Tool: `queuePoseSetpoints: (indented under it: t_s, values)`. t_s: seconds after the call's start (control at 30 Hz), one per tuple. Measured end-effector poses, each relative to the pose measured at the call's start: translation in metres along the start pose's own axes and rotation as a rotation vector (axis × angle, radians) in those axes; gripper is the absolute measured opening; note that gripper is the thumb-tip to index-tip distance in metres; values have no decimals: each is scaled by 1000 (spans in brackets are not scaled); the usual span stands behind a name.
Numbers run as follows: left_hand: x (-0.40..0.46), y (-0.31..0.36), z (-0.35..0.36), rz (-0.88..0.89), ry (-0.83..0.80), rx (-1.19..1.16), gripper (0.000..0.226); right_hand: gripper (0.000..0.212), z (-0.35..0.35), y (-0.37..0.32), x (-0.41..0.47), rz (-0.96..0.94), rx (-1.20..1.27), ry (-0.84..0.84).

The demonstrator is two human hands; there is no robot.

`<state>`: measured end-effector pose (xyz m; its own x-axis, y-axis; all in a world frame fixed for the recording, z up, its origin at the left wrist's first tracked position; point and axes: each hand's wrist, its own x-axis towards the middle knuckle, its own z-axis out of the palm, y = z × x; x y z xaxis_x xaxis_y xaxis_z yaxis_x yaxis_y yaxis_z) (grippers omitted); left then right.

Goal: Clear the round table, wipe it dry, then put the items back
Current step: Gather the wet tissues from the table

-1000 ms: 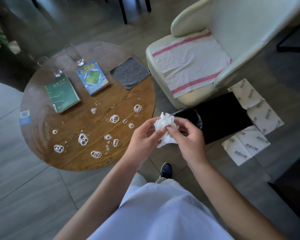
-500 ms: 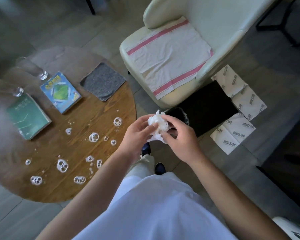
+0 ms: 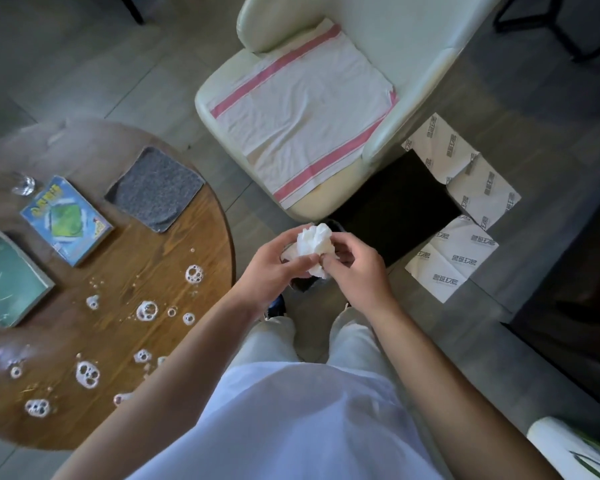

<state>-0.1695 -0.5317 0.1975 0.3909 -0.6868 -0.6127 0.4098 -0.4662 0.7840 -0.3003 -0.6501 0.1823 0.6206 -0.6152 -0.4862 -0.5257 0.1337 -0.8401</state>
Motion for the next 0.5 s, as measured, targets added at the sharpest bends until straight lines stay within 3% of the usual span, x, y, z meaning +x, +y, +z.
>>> queuePoseSetpoints:
  t_s: [0.13, 0.27, 0.4, 0.5]
  values:
    - [29, -12, 38, -8, 114, -14, 40, 26, -40, 12, 30, 51, -49, -97]
    - [55, -33, 70, -62, 228, -133, 29, 61, -64, 32, 53, 61, -86, -178]
    - [92, -75, 86, -151, 272, -226, 32, 45, -66, 74, 92, 132, -133, -275]
    - [140, -130, 79, -219, 409, -272, 46, 37, -44, 127, 138, 238, -172, -332]
